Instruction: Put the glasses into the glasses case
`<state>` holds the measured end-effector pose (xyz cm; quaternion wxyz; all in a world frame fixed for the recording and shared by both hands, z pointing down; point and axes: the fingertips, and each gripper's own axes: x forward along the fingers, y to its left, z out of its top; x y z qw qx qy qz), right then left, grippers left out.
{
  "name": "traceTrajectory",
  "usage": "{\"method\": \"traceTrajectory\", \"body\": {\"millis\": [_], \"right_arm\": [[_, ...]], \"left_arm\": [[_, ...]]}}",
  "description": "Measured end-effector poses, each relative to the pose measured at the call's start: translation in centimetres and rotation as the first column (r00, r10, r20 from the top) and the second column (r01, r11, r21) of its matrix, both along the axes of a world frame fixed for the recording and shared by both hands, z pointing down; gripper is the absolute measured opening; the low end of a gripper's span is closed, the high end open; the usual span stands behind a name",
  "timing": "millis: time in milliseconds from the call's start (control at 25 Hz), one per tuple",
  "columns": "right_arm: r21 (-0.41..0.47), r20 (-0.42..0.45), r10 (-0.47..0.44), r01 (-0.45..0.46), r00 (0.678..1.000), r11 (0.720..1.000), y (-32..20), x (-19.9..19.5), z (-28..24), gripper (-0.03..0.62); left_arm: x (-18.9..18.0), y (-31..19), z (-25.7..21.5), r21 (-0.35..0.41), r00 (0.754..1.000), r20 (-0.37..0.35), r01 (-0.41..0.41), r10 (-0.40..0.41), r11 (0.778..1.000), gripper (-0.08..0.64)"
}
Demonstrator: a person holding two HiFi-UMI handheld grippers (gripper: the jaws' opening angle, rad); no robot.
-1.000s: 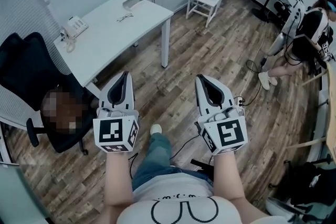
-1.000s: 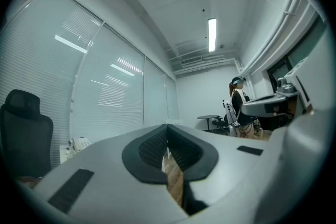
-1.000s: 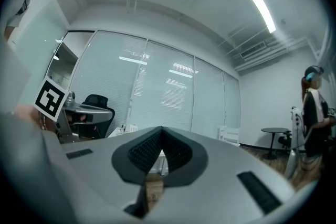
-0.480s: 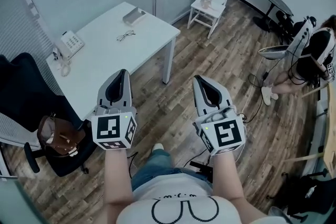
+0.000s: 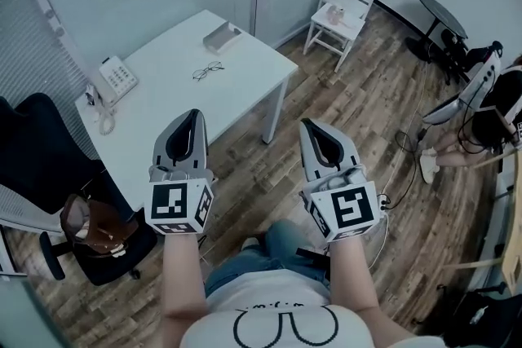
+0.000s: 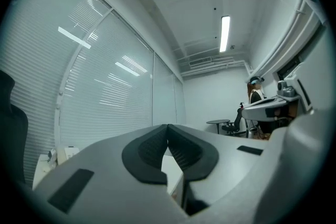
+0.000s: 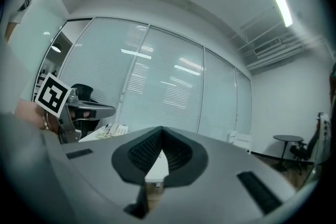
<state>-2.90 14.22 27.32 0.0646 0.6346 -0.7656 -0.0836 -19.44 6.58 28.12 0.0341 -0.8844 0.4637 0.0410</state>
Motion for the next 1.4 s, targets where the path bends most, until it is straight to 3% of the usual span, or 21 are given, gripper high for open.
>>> {"method": "traceTrajectory", "body": {"millis": [360,720,960,1400], "right_arm": [[-0.002,0.022,-0.041,0.041,0.999,0.999,-7.1,2.5,1.0,0.009],[-0.008,0.062,-0.115,0.116,0.991,0.993,-19.5,6.6,1.8,0.009],[-0.014,0.102,-0.179,0.181,0.979,0.983,-28.2,9.9,1.8,0.009],[-0.066,0.134,-0.318,0.329,0.939,0.942,-39.9,14.7,3.6,0.009]], "left_arm": [[2.5,-5.8,0.9,-0.008,1.0,0.019,-0.011,0.012,1.0,0.015],[7.0,-16.5,2.3,-0.057,0.998,0.066,0.012,-0.009,0.998,0.015],[9.8,-24.3,2.4,-0.051,0.985,0.153,0.088,-0.079,0.995,0.015],[13.6,-35.3,3.8,-0.106,0.969,0.201,0.165,-0.141,0.981,0.015]]}}
